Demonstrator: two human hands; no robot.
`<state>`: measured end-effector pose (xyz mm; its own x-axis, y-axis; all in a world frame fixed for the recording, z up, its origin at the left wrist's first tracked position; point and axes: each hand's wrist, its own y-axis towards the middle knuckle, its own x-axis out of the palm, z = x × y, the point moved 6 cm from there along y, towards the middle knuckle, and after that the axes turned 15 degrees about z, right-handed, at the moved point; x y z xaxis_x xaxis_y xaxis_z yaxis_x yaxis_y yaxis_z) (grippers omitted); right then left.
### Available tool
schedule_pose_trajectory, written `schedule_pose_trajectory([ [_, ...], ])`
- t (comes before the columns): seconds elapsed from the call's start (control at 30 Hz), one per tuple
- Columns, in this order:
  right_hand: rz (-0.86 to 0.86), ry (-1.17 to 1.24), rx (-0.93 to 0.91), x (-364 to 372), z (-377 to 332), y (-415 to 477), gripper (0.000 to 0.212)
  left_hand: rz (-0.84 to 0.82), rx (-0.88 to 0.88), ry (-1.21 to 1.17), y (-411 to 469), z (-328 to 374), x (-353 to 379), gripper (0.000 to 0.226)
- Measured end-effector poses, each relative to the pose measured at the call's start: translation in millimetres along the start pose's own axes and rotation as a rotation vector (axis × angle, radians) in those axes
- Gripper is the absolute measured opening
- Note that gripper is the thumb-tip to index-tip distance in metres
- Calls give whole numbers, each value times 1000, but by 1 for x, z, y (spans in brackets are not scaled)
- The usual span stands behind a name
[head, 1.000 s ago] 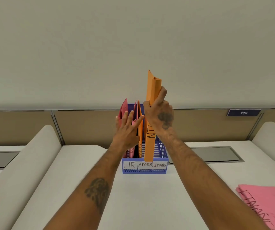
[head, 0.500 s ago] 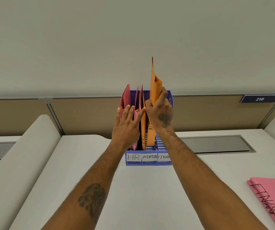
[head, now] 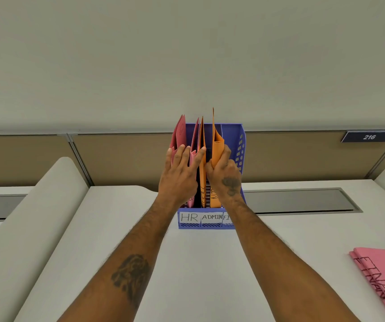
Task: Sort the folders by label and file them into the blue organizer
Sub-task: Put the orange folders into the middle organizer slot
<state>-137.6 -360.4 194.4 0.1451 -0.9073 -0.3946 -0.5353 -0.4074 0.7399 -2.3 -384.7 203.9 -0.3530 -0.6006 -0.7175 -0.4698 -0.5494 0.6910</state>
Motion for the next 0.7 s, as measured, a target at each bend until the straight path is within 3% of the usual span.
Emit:
schedule_pose_trajectory([
  [0.43,-242,-92,210,16,18,-16,66,-22,1,4,1,0,-5,86],
  [0.7,-396,-136,163,-9,17,-19,76,-68,-18,3,-14,0,-20,92],
])
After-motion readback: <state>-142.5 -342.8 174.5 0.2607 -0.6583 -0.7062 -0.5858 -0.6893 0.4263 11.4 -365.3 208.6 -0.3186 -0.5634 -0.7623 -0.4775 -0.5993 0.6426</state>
